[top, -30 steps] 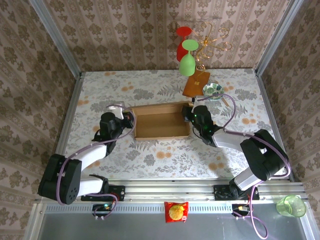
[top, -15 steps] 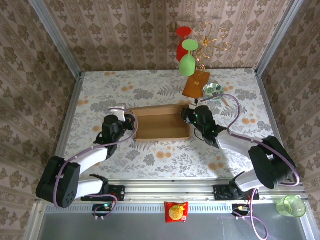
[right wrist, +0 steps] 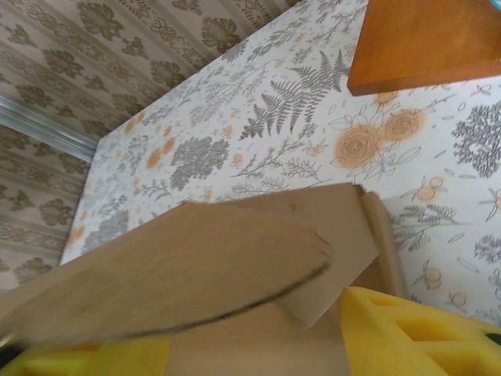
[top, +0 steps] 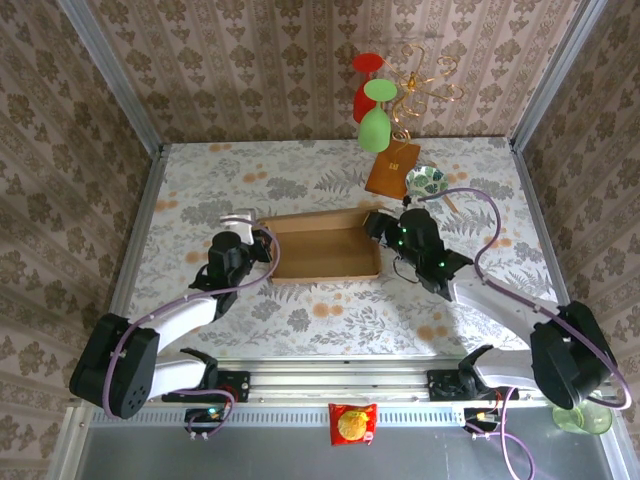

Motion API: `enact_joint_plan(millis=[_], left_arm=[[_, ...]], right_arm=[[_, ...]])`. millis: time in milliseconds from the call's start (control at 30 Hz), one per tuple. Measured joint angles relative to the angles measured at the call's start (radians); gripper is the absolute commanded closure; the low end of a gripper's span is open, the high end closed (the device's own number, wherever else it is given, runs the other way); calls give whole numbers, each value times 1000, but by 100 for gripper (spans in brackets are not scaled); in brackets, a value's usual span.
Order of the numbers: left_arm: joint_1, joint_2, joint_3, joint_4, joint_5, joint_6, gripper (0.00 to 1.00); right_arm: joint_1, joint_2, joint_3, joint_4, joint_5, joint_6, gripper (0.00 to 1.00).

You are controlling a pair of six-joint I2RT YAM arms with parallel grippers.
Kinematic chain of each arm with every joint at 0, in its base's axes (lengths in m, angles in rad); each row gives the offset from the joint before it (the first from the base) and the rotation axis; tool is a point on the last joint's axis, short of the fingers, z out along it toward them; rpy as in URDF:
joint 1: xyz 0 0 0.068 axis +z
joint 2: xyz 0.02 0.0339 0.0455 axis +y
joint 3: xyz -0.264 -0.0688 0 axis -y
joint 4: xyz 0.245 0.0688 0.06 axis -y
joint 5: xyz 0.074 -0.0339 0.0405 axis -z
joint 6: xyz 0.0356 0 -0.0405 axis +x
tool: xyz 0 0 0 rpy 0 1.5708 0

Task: Fold the paper box

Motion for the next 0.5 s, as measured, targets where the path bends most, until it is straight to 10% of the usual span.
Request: enact_joint_plan(millis=[500], left_arm=[[-7,-2,0,-6,-12,0,100]], right_arm=[[-82,-169,238,-327,21,254,35]])
